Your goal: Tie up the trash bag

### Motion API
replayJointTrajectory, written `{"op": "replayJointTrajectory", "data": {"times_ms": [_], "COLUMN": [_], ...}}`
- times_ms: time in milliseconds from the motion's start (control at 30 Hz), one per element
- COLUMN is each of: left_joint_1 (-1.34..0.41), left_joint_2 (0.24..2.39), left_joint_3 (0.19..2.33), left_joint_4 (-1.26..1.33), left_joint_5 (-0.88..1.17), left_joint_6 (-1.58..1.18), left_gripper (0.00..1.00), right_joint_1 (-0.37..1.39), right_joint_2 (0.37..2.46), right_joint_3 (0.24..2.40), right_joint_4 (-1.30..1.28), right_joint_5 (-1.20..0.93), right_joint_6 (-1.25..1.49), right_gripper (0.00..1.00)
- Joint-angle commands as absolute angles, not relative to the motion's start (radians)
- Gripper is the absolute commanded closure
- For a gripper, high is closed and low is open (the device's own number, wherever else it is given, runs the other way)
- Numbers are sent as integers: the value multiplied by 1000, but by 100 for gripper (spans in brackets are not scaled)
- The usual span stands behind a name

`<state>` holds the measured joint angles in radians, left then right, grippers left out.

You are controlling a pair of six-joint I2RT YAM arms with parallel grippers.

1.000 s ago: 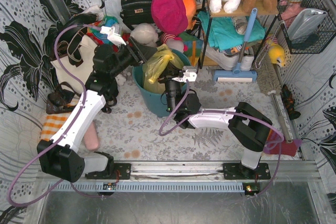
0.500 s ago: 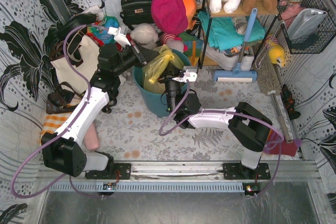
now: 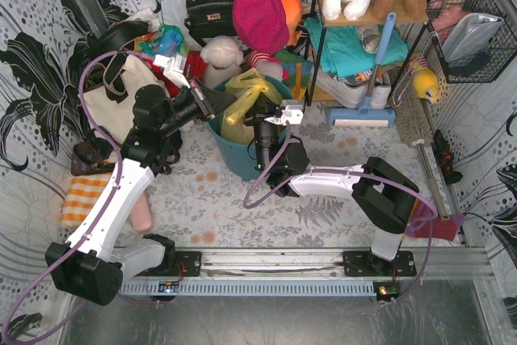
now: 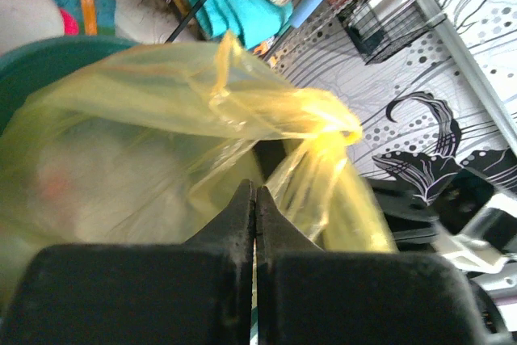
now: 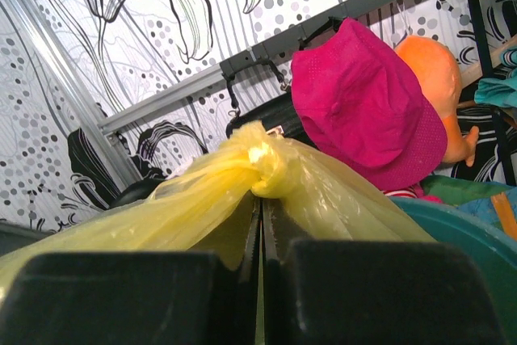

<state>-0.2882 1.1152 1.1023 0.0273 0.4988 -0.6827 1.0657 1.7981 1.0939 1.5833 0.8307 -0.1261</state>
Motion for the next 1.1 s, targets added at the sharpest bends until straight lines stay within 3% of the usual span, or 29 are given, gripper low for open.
{"op": "replayJointTrajectory", "data": {"times_ms": [0,33,133,267,500,733,800,967,1067], "left_joint_1": [-295,-297,-317,-345,-349,-349,-350,-350,-349], "left_joint_2": [1089,1078,1060,1067,1109,1202,1225,1230,1184], "left_joint_3": [1051,1040,1045,1080,1085,1089,1098,1111,1075], "left_joint_4": [37,51,43,55,136,226,257,245,225], "left_joint_5": [491,471,367,257,393,434,464,556,597], "left_joint_6": [-649,-629,-482,-278,23,54,38,24,27], "left_gripper": [100,96,62,44,34,33,37,88,100], "right_joint_1": [1062,1062,1062,1062,1062,1062,1062,1062,1062], "right_joint_2": [1803,1802,1794,1782,1775,1775,1773,1779,1786], "right_joint_3": [1143,1142,1131,1113,1107,1105,1104,1110,1118], "right_joint_4": [1700,1701,1701,1701,1701,1701,1701,1701,1701], "right_joint_5": [814,813,815,822,823,822,822,825,825], "right_joint_6": [-161,-161,-157,-154,-146,-137,-137,-150,-150], "right_gripper": [100,100,100,100,100,100,100,100,100]}}
